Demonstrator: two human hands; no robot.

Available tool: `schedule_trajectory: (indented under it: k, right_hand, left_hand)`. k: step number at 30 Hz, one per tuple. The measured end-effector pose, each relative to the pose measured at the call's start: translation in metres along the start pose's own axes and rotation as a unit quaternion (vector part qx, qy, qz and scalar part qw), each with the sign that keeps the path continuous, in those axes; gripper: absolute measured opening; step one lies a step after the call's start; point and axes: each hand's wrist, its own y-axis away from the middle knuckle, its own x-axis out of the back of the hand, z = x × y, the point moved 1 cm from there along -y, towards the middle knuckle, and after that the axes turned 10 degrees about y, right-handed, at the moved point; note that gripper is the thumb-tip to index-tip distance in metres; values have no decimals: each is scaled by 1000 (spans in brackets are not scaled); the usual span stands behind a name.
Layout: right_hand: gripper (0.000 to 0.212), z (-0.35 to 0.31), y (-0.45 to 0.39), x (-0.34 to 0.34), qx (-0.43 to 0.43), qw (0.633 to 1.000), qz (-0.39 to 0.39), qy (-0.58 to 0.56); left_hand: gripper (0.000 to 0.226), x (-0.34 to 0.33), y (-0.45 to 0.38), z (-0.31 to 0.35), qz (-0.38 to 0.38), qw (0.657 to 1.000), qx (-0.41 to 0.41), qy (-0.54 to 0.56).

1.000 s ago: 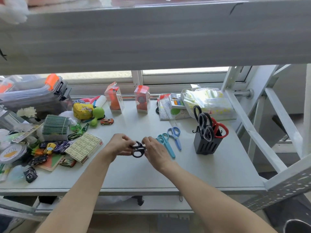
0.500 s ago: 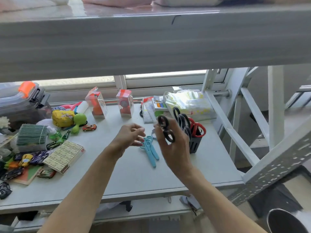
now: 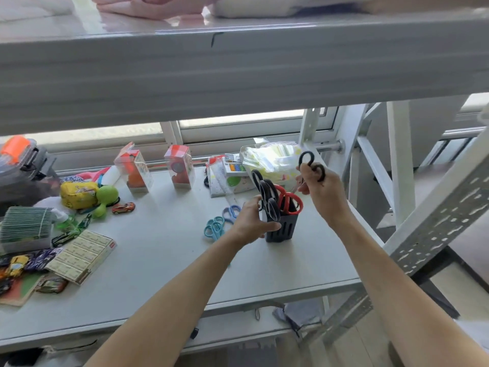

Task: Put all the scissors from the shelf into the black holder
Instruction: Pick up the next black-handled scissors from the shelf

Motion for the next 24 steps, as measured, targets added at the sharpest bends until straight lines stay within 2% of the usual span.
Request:
schedule_trajectory:
  k: [5, 9, 14, 20, 24]
  right_hand:
    - [46, 18, -7, -16, -8, 992, -91, 91]
    - [47, 29, -15, -25, -17, 981, -160, 104]
    - [55, 32, -14, -25, 2, 974, -193, 120]
    - [68, 27, -2, -24, 24, 973, -158, 166]
    - [58, 19, 7, -21, 22, 982, -86, 167]
  left_hand:
    - [59, -6, -1, 3, 12, 1000, -9, 1]
    - [55, -6, -3, 0, 18, 1000, -11, 5]
    - [53, -7, -3, 0, 23, 1000, -13, 14]
    - [54, -7, -4, -4, 32, 999, -13, 22]
    - [72, -1, -5, -14, 17, 999, -10, 28]
